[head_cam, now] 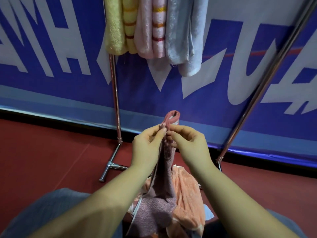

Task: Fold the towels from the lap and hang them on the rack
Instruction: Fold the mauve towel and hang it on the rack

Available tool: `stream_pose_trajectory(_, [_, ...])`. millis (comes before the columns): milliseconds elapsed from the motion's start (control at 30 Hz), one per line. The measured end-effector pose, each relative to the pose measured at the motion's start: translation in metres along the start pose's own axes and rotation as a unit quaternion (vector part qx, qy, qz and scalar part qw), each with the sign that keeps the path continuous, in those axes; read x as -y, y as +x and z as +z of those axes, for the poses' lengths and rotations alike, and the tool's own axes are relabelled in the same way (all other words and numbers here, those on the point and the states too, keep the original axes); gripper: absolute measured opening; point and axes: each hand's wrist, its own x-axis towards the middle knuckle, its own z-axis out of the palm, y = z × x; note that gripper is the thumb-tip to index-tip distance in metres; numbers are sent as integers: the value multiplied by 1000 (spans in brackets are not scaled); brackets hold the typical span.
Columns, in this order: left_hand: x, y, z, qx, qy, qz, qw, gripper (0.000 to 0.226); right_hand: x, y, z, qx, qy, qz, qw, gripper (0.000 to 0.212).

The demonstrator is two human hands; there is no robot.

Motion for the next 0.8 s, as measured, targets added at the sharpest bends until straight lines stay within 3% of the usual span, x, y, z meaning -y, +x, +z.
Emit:
stream_pose_trajectory(167, [-5, -8, -5, 15, -3, -6, 1000, 21, 7, -14, -6, 76, -42, 22, 996, 37])
stream_pose_trajectory(267, [-12, -12, -10, 25, 13, 4, 1000, 18, 18, -23, -13, 88, -82, -4, 993, 31])
stream_pose_trajectory(367, [-30, -14, -13, 54, 26, 17, 998, 21, 29, -27, -26, -37, -128, -88, 987, 19])
stream_pose_trajectory(400, [-39, -14, -14, 68, 26, 22, 997, 22, 32, -27, -31, -64, -117, -84, 987, 26])
stream_pose_trajectory(467, [-59, -12, -14, 95, 28, 39, 994, 22, 44, -26, -40, -20, -74, -37, 996, 54])
stream_pose_trajectory(533, [-84, -8, -12, 125, 35, 52, 990, 23, 60, -25, -44, 91, -11, -11, 996, 62])
stream_pose_trajectory(600, [-111, -4, -8, 144, 57, 72, 985, 25, 83, -21, -43, 152, 23, -33, 988, 46])
stream_pose_trajectory(700, [-149, 7, -1, 94, 184, 147, 967, 26, 126, -9, -37, 134, 30, -86, 987, 23])
stream_pose_trajectory(800, [-190, 24, 6, 53, 291, 184, 937, 28, 172, 2, -32, 90, -55, -154, 982, 11])
